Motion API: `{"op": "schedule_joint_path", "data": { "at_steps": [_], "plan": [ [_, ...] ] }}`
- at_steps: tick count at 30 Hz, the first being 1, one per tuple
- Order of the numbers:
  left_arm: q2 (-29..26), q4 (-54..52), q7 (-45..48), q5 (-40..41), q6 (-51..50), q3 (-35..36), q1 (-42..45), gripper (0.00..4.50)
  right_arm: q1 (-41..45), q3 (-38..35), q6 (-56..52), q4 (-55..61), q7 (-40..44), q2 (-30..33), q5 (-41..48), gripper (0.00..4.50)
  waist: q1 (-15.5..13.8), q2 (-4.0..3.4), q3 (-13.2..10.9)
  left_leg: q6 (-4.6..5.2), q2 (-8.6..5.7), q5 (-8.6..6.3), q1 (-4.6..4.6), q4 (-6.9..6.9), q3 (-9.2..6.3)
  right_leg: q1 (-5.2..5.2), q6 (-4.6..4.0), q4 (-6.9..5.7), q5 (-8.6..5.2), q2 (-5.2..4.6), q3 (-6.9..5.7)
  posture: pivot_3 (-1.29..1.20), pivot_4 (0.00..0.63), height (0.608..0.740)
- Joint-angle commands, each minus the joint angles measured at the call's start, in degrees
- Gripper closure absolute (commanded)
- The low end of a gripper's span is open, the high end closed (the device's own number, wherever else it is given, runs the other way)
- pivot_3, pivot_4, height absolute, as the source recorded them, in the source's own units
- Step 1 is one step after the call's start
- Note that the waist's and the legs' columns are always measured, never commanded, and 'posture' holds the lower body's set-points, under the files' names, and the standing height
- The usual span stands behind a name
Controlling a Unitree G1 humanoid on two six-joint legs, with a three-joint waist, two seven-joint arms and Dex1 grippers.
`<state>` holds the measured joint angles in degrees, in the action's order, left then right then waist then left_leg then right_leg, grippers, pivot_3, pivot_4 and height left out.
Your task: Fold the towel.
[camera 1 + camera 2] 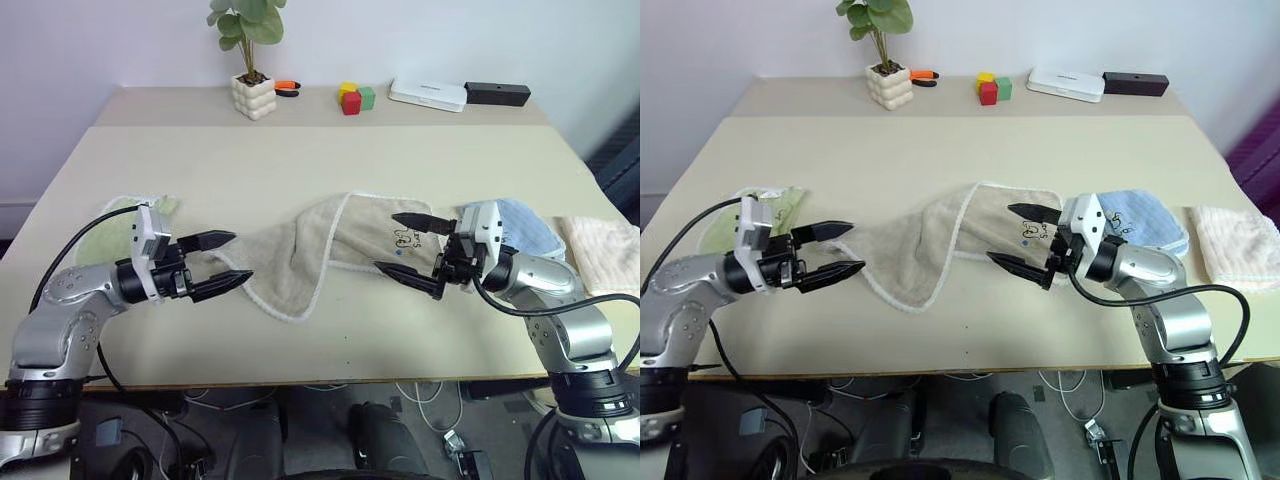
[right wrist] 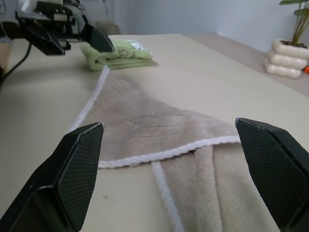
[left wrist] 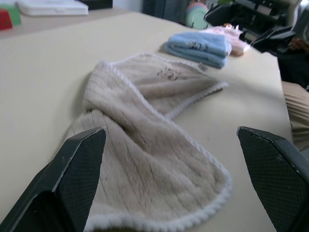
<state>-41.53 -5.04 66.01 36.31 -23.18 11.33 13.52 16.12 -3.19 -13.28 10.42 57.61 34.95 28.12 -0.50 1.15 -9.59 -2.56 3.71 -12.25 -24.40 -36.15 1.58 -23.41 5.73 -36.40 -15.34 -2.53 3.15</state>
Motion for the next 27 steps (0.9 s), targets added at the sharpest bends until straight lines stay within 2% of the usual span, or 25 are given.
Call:
{"op": "schedule_joint_path", "data": {
  "at_steps": [1, 7, 11, 16, 22, 25, 27],
  "plan": [
    [0.16, -0.93, 0.26, 0.21, 0.48, -0.19, 1.55, 0.04, 1.03, -1.63, 1.83, -0.91, -0.01, 0.29, -0.34, 0.0, 0.0, 0.0, 0.0, 0.0, 0.0, 0.0, 0.0, 0.0, 0.0, 0.01, 0.0, 0.0, 0.0, 0.0, 0.0, 0.0, 0.15, 0.74],
    [-1.86, -3.98, 2.9, 0.64, -0.65, -1.19, 0.06, 0.04, 2.9, -0.58, 4.27, -4.11, 0.0, -0.59, -1.97, 0.0, 0.29, 0.0, 0.0, 0.0, 0.0, 0.0, 0.0, 0.03, 0.0, -0.01, 0.0, 0.0, 0.0, 0.0, 0.01, 0.0, 0.15, 0.74],
    [-4.43, -7.27, 5.9, 1.17, -3.66, -4.42, -0.79, 0.04, 3.31, 0.01, 4.78, -3.86, -1.01, -1.9, -2.48, 0.0, 0.31, 0.0, 0.0, 0.0, 0.0, 0.0, 0.0, 0.04, 0.0, -0.02, 0.01, 0.0, 0.0, 0.01, 0.01, 0.0, 0.15, 0.74],
    [-4.92, -1.62, 7.74, -15.47, 12.09, -15.47, 2.54, 0.04, 3.6, 0.4, 5.71, -4.16, -1.58, -3.06, -3.37, 0.0, -0.15, -0.01, 0.0, 0.0, -0.01, 0.0, 0.01, 0.01, 0.01, 0.0, -0.02, 0.0, -0.01, -0.01, 0.01, 0.0, 0.15, 0.74],
    [-1.15, 5.24, 10.31, -22.62, 24.17, -22.11, 7.1, 0.04, 3.02, 0.19, 6.4, -3.15, -3.11, -3.6, -3.99, 0.0, -0.18, -0.01, 0.0, 0.0, -0.01, 0.0, -0.02, 0.02, 0.02, -0.02, -0.02, 0.02, -0.01, 0.0, 0.01, 0.0, 0.15, 0.74],
    [1.14, 7.07, 11.12, -22.1, 24.39, -23.22, 8.83, 0.04, 2.68, -0.01, 6.11, -2.05, -4.28, -3.88, -4.11, 0.0, -0.11, -0.01, 0.0, 0.0, -0.01, 0.01, -0.02, 0.0, 0.02, -0.02, -0.01, 0.0, 0.0, 0.0, 0.02, 0.0, 0.15, 0.74],
    [1.38, 9.0, 11.85, -25.5, 28.85, -25.45, 9.28, 0.04, 2.25, -0.23, 6.25, -1.39, -4.96, -3.75, -4.31, 0.0, -0.09, -0.01, 0.0, 0.0, -0.01, 0.01, -0.02, 0.01, 0.02, -0.02, 0.01, 0.0, 0.01, 0.01, 0.02, 0.0, 0.15, 0.74]
  ]
}}
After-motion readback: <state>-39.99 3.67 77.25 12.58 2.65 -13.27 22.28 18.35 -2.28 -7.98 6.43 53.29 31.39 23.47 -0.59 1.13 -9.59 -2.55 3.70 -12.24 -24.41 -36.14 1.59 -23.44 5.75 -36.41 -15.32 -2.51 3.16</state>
